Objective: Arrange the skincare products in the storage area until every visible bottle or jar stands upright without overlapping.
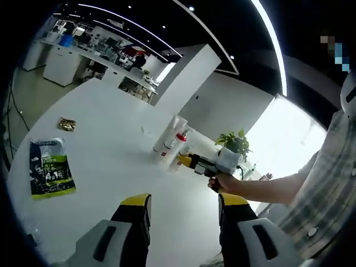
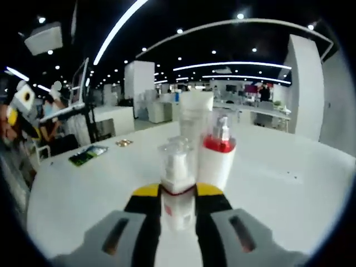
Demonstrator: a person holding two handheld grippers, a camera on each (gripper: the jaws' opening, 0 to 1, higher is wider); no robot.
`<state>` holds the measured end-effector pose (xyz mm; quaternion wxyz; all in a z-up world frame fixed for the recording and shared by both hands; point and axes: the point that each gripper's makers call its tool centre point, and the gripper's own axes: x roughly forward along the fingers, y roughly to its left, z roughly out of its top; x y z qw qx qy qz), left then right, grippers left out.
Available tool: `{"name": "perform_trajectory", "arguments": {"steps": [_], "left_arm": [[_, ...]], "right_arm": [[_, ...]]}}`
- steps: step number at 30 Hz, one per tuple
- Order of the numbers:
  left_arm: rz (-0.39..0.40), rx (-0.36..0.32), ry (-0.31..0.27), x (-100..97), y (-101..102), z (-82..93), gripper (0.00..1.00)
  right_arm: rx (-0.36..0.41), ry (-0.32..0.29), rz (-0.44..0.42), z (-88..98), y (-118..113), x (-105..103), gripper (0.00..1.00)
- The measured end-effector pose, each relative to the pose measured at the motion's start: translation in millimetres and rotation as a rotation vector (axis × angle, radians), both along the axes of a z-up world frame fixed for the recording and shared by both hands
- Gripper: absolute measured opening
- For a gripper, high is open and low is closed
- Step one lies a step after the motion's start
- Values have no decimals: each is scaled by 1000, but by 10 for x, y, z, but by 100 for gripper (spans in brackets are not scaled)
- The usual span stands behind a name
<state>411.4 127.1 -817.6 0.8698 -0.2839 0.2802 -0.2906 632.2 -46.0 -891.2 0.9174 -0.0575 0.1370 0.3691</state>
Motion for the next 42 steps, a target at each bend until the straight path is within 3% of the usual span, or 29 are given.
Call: {"name": "perform_trajectory", "arguments": {"steps": [17,23,28,35,42], "left_arm": [[31,30,8,-11,75,-39,49],[25,35,11,-6,64,-61,49],[26,23,12,10,56,-59,49],[25,25,6,6,72,-53,49],[37,23,8,-6,95,-66,49]], "right_arm": [[16,-51,37,-54,98,85,20],[61,-23,13,-45,43,50,21],[37,-26,26,-55,51,35,21],[-39,33,47,-232,61,-14,26],[-68,60,23,-288,-26,34,21]]}}
